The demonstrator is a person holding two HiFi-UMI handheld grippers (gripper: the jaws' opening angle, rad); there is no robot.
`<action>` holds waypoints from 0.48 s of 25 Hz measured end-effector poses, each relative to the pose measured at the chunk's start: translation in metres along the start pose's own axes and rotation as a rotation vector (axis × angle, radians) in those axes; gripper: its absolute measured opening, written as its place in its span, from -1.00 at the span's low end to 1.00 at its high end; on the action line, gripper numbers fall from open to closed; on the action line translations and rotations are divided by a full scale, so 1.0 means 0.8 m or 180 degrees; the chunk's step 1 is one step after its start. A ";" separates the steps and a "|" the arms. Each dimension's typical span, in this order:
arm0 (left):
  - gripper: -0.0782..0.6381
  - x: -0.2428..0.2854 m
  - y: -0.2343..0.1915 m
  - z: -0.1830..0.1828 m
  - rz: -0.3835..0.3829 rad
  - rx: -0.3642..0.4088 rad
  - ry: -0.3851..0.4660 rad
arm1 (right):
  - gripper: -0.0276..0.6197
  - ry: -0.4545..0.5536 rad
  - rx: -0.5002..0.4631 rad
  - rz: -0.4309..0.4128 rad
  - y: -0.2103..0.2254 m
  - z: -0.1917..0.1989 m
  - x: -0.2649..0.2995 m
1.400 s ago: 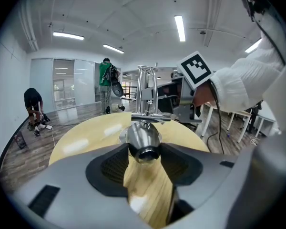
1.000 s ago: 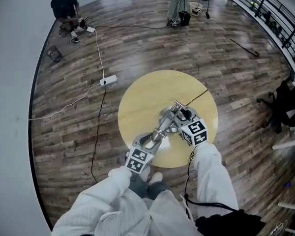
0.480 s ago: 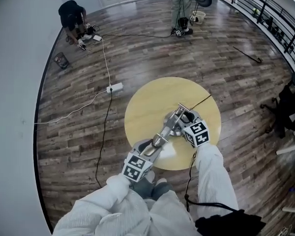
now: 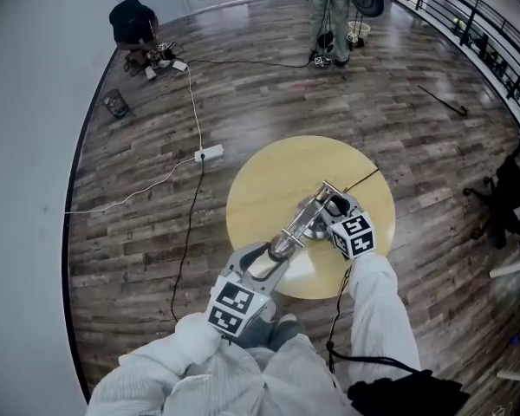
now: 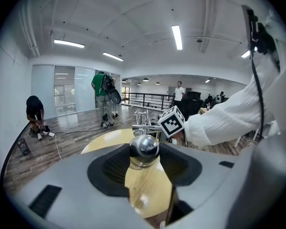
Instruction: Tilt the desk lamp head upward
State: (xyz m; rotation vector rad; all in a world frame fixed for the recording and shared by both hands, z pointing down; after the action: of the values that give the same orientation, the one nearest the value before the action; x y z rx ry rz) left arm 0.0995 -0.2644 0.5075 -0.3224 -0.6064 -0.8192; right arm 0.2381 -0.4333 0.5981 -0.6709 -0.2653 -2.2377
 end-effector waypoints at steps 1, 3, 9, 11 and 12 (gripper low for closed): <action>-0.23 -0.004 0.000 -0.005 -0.0005 0.0027 0.0033 | -0.44 0.0003 -0.0001 0.0000 0.000 0.000 0.000; -0.23 -0.014 -0.001 -0.020 0.0006 0.0059 0.0105 | -0.45 0.0000 -0.0005 0.0000 0.001 0.001 0.000; -0.23 -0.050 0.000 -0.090 0.0022 0.0129 0.0319 | -0.45 -0.0038 -0.0016 0.0022 -0.002 -0.001 0.001; -0.25 -0.057 0.000 -0.128 0.0061 0.0191 0.0426 | -0.44 -0.0056 -0.0025 0.0033 -0.002 -0.002 0.001; -0.25 -0.059 0.000 -0.145 0.0091 0.0221 0.0456 | -0.45 -0.0065 -0.0027 0.0038 -0.002 -0.002 0.001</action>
State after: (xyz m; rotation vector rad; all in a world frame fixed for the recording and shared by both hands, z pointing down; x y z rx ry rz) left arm 0.1182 -0.2939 0.3873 -0.2068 -0.4939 -0.7847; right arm 0.2354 -0.4336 0.5972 -0.6985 -0.2613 -2.2227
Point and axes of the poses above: the fingertips, and each gripper's own axes: x forward along the fingers, y to its right, z out of its underside, the point moved 4 cm from there along -x, backward along the fingers, and after that the axes turned 11 degrees about -y, right-handed, at the moved point
